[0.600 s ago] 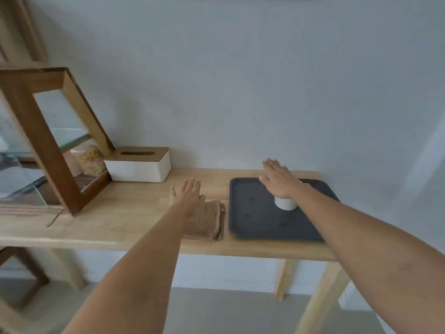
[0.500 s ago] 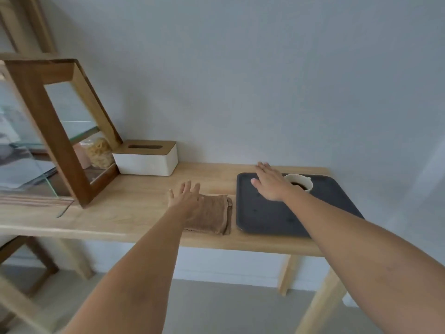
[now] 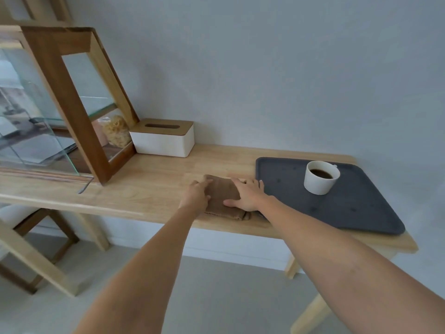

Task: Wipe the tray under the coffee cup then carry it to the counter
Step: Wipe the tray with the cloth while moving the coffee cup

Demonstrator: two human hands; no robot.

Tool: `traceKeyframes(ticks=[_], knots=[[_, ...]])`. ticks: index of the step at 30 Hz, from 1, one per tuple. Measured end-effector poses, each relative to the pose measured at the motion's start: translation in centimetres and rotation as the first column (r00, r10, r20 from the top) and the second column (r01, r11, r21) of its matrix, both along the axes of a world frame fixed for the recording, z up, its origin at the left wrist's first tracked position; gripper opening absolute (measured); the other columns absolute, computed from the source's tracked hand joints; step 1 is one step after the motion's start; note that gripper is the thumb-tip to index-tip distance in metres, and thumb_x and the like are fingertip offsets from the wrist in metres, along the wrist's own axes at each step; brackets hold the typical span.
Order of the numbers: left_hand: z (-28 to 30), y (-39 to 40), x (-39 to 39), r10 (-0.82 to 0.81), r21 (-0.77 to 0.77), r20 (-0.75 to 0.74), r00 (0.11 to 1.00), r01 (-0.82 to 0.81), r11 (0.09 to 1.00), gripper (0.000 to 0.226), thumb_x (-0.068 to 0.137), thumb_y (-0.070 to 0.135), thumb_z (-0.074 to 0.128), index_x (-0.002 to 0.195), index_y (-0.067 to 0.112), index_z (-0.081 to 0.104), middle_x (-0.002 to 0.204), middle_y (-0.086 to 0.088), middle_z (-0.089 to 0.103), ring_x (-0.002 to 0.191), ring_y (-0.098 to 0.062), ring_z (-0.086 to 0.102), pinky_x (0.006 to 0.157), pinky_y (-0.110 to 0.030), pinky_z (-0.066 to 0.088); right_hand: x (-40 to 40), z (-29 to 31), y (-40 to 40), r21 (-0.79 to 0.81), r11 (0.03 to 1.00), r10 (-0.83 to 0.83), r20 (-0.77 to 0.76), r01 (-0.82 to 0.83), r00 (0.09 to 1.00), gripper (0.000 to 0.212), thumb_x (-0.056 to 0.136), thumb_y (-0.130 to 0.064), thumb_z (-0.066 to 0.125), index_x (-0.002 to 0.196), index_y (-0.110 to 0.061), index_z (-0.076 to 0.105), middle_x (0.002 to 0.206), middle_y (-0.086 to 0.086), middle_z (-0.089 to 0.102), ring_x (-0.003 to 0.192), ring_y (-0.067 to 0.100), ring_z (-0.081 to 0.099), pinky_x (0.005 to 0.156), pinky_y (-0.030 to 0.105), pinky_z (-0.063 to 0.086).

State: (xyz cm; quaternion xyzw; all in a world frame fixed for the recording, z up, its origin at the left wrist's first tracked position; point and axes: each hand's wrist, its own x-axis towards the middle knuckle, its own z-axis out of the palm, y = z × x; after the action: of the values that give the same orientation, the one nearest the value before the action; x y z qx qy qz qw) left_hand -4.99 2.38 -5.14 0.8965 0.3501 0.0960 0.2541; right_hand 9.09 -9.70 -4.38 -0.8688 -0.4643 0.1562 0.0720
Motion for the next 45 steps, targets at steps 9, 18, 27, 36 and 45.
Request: traceKeyframes(ticks=[9, 18, 27, 36, 45], knots=[[3.0, 1.1, 1.0, 0.029, -0.036, 0.097, 0.995, -0.025, 0.999, 0.032, 0.087, 0.013, 0.063, 0.119, 0.010, 0.064, 0.115, -0.012, 0.067, 0.110, -0.029, 0.059, 0.092, -0.033, 0.043, 0.1, 2.6, -0.7, 0.297, 0.946, 0.097, 0.116, -0.128, 0.989, 0.023, 0.083, -0.045, 0.064, 0.094, -0.025, 0.066, 0.094, 0.003, 0.067, 0.103, 0.029, 0.055, 0.091, 0.043, 0.034], [6.7, -6.1, 5.0, -0.120, -0.028, 0.320, 0.940, 0.136, 0.990, 0.010, 0.087, 0.030, 0.065, 0.094, 0.023, 0.067, 0.105, -0.002, 0.059, 0.097, -0.020, 0.055, 0.080, -0.032, 0.043, 7.7, 8.1, -10.0, 0.447, 0.893, -0.008, 0.115, -0.044, 0.993, 0.031, 0.084, -0.032, 0.067, 0.064, -0.010, 0.059, 0.089, 0.005, 0.050, 0.085, 0.017, 0.045, 0.078, 0.029, 0.036], [-1.3, -12.9, 6.3, -0.114, -0.124, 0.105, 0.988, 0.127, 0.984, 0.100, 0.073, 0.069, 0.058, 0.149, 0.016, 0.022, 0.148, -0.003, 0.039, 0.137, -0.021, 0.034, 0.116, -0.046, 0.024, 8.7, 2.5, -13.1, 0.123, 0.946, 0.295, 0.054, -0.300, 0.954, 0.053, 0.098, -0.023, 0.043, 0.147, -0.033, 0.027, 0.161, 0.002, 0.013, 0.149, 0.021, 0.007, 0.118, 0.044, 0.020], [-2.6, -14.5, 6.9, -0.061, -0.093, 0.073, 0.995, 0.068, 0.993, 0.110, 0.079, 0.066, 0.053, 0.150, 0.009, -0.009, 0.162, 0.000, 0.011, 0.149, -0.013, 0.004, 0.120, -0.044, -0.005, 10.2, -1.5, -10.0, 0.249, 0.913, 0.309, 0.096, -0.324, 0.946, 0.044, 0.100, -0.026, 0.040, 0.144, -0.025, 0.038, 0.157, 0.004, 0.029, 0.148, 0.022, 0.012, 0.121, 0.039, 0.015], [-2.4, -14.7, 6.8, -0.047, -0.084, 0.066, 0.997, 0.053, 0.995, 0.111, 0.081, 0.066, 0.050, 0.149, 0.010, -0.018, 0.162, 0.002, -0.002, 0.149, -0.010, -0.004, 0.120, -0.041, -0.011, 14.3, -1.7, -2.7, 0.283, 0.958, 0.014, 0.130, -0.050, 0.991, 0.042, 0.100, -0.015, 0.038, 0.140, -0.006, 0.041, 0.158, 0.013, 0.020, 0.148, 0.031, 0.007, 0.119, 0.049, 0.016]])
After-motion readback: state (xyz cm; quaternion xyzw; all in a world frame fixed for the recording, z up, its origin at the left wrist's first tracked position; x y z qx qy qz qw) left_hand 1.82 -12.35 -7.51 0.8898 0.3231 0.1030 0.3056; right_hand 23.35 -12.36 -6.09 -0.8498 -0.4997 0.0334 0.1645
